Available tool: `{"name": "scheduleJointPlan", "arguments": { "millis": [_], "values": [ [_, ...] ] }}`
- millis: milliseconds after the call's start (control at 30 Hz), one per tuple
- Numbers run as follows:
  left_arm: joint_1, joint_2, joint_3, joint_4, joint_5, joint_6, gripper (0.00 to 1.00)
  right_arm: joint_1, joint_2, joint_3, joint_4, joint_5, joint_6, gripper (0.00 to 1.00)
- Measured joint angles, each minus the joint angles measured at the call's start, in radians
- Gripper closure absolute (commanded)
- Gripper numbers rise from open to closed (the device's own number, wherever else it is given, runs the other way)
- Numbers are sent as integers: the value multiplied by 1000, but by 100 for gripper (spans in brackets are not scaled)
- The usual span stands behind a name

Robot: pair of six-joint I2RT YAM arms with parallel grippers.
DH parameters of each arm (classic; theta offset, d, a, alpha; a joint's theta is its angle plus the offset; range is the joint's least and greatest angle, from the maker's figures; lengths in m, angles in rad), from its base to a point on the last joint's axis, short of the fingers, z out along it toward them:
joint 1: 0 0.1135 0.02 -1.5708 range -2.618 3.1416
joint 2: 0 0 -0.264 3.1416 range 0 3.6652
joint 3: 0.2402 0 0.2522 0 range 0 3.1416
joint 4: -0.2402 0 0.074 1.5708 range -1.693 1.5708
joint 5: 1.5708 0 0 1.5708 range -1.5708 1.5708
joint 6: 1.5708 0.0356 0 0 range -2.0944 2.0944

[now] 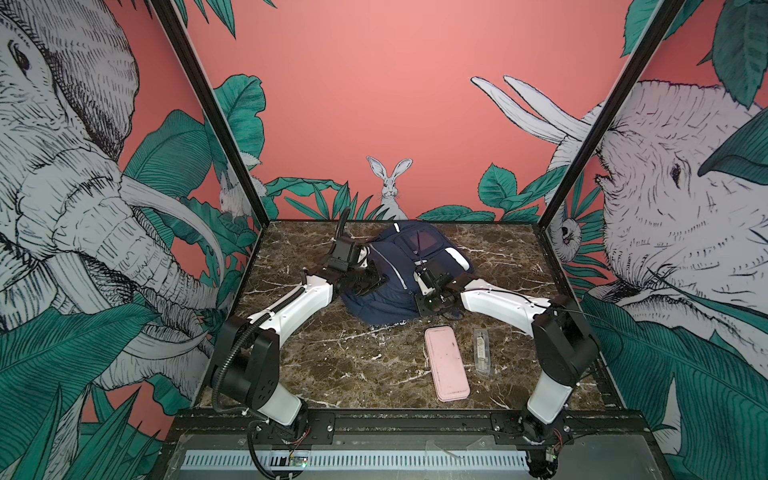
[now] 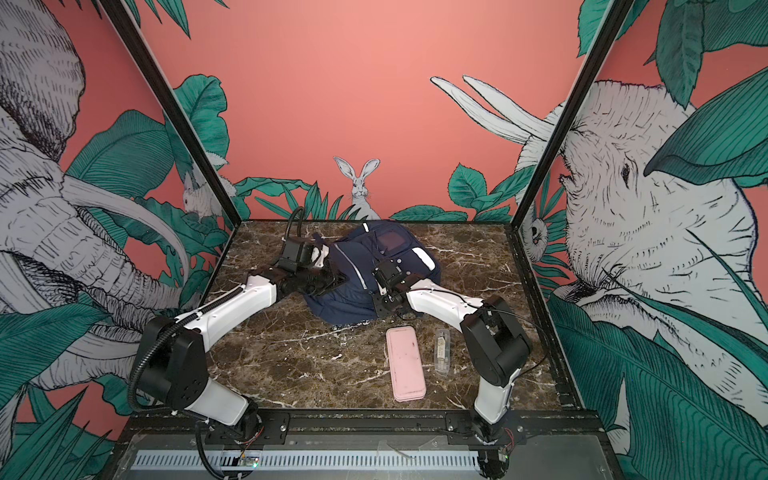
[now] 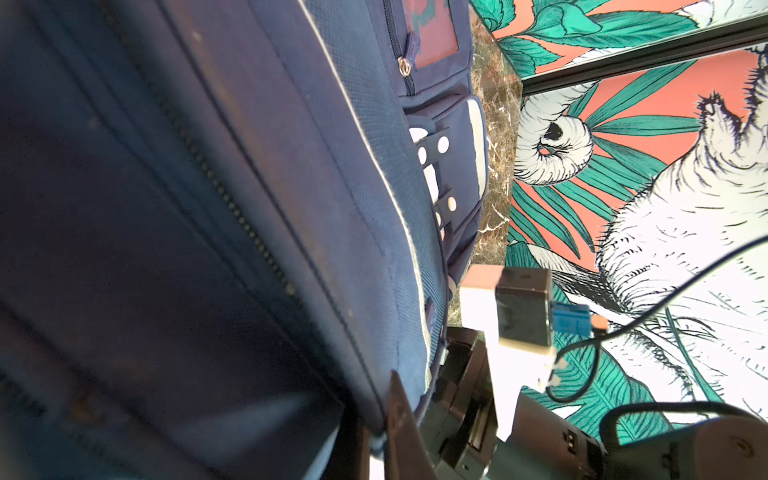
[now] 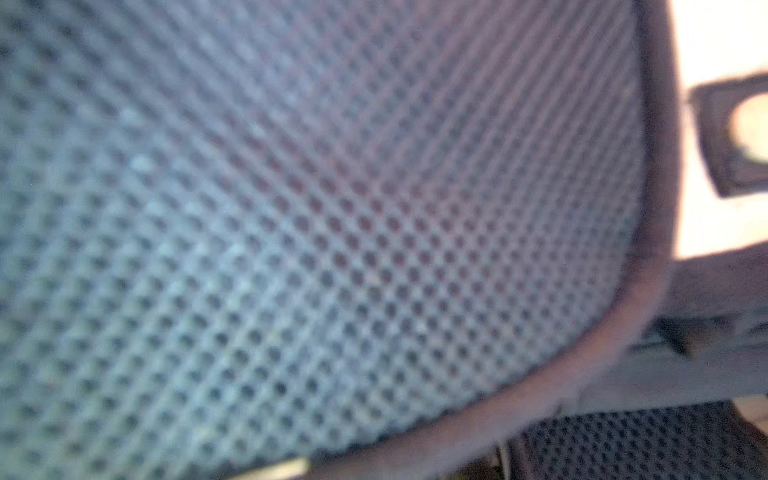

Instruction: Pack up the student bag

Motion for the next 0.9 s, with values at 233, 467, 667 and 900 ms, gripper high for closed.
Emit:
{"name": "scheduleJointPlan", "arguments": {
  "millis": [233,467,667,900],
  "values": [
    [2,0,4,-2,0,0,100,0,0,-10,12,32,17,90],
    [2,0,6,2,0,-5,100,9,-79,-60,23,29,13,100],
    [5,0,6,17,-7,-31,100,9,-140,-61,8,-9,-12,100],
    [9,0,6,43,-33,-72,100,19,-104,-42,8,-98,-22,100]
  ]
}}
